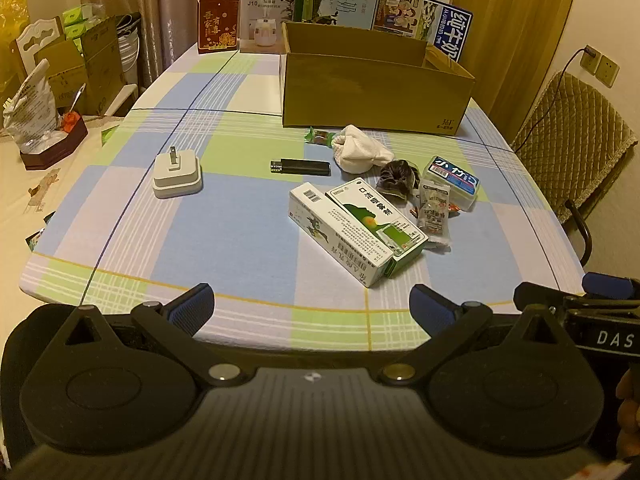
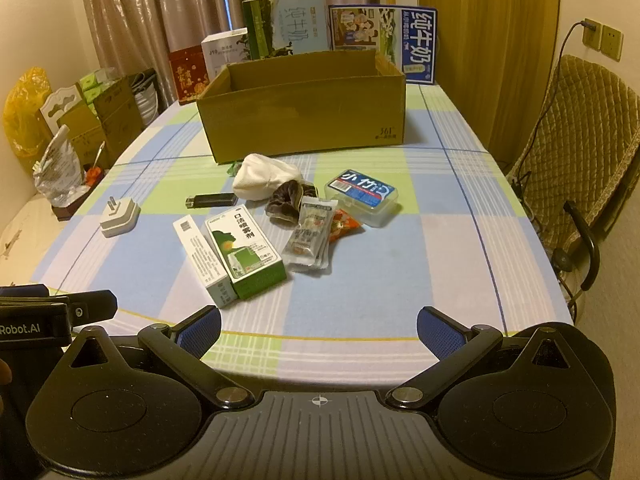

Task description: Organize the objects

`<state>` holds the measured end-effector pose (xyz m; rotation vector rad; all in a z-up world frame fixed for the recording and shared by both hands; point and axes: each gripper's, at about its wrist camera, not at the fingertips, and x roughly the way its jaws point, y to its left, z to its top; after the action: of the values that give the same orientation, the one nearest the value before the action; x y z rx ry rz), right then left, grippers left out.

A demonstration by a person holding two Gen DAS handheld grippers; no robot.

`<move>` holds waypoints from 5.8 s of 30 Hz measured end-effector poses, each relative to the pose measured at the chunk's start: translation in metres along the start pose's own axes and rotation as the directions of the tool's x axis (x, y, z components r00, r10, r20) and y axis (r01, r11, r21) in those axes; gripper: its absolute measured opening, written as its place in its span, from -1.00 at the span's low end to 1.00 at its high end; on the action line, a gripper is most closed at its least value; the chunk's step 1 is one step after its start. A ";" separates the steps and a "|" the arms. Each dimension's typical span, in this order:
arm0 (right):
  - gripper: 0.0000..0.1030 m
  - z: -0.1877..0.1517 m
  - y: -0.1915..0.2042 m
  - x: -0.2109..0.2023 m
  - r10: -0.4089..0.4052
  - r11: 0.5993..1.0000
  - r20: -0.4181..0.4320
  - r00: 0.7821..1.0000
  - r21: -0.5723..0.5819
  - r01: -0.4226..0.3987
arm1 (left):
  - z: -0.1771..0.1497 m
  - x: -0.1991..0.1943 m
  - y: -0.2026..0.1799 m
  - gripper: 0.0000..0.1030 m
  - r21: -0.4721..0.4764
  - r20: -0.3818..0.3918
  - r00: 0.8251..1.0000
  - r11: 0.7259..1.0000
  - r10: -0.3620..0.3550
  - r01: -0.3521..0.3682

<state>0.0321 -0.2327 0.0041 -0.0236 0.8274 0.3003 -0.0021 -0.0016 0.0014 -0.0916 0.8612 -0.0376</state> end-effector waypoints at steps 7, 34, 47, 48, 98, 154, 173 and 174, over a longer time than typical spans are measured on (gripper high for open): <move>0.97 0.000 -0.001 0.000 0.002 1.000 -0.002 1.000 0.000 -0.002 | 0.000 0.000 0.001 0.98 -0.006 -0.001 1.000 1.000 -0.007 0.007; 0.97 0.010 -0.022 0.044 0.012 1.000 -0.024 1.000 -0.020 -0.012 | 0.026 0.064 -0.016 0.80 -0.027 -0.064 0.998 0.999 -0.026 0.024; 0.97 0.021 -0.036 0.093 0.033 0.999 -0.080 0.996 -0.001 -0.033 | 0.034 0.134 -0.024 0.50 -0.055 -0.121 0.991 0.997 -0.051 0.044; 0.97 0.021 -0.035 0.095 0.039 0.999 -0.082 0.996 -0.004 -0.039 | 0.034 0.137 -0.022 0.49 -0.058 -0.122 0.991 0.997 -0.052 0.045; 0.02 0.058 0.055 0.159 0.203 0.931 -0.106 0.973 -0.286 -0.225 | 0.061 0.146 0.032 -0.59 0.180 -0.138 0.990 0.983 -0.010 0.035; 0.43 0.321 -0.050 0.250 0.140 0.989 0.055 0.989 0.029 -0.142 | 0.344 0.254 -0.018 -0.57 0.179 0.026 0.996 0.980 -0.090 0.084; 0.78 0.198 -0.036 0.075 0.146 0.984 0.146 0.978 0.084 -0.159 | 0.227 0.097 0.012 0.15 0.117 0.123 0.991 0.992 -0.057 0.043; 0.78 0.187 -0.034 0.069 0.141 0.985 0.148 0.979 0.082 -0.154 | 0.218 0.091 0.013 0.20 0.117 0.126 0.991 0.992 -0.052 0.038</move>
<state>0.2197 -0.2224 0.0776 0.1460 0.7021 0.3984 0.2228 0.0193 0.0729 -0.0058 0.7262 -0.1221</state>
